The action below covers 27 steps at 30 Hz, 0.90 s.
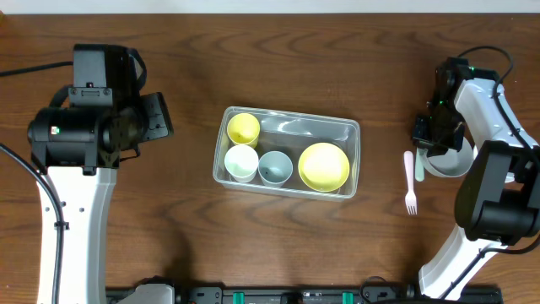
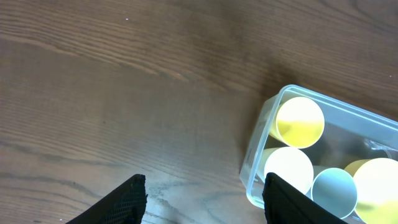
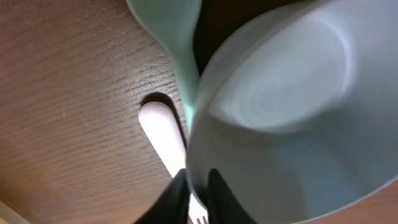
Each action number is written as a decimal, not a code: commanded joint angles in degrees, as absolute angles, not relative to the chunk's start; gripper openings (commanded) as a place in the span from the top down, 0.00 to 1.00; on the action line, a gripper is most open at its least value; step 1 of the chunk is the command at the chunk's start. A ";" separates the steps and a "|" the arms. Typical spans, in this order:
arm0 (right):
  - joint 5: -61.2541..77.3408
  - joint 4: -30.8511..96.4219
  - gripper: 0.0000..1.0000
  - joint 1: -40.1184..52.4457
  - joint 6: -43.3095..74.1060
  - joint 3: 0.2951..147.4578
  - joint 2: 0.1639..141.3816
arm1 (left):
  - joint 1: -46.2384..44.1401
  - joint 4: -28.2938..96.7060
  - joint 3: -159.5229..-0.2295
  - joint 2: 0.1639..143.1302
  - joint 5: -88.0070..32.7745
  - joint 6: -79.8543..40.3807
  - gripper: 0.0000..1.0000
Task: Pack container
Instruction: 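Move the right gripper back and grasp the light blue bowl, then carry the light blue bowl over the container and release it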
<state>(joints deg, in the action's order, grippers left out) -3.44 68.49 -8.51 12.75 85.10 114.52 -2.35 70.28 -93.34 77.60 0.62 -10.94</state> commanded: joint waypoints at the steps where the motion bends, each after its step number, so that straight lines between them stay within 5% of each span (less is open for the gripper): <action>1: -3.57 68.51 0.99 -8.56 13.02 84.84 115.20 | -2.11 70.50 -93.97 77.97 1.13 -11.68 0.39; 16: -3.33 72.47 0.99 -4.12 7.73 95.46 112.46 | -2.11 70.50 -93.97 77.97 1.13 -11.68 0.39; 27: -0.32 78.11 0.99 12.64 -3.33 104.68 102.21 | -2.11 70.46 -93.97 77.97 1.13 -11.68 0.39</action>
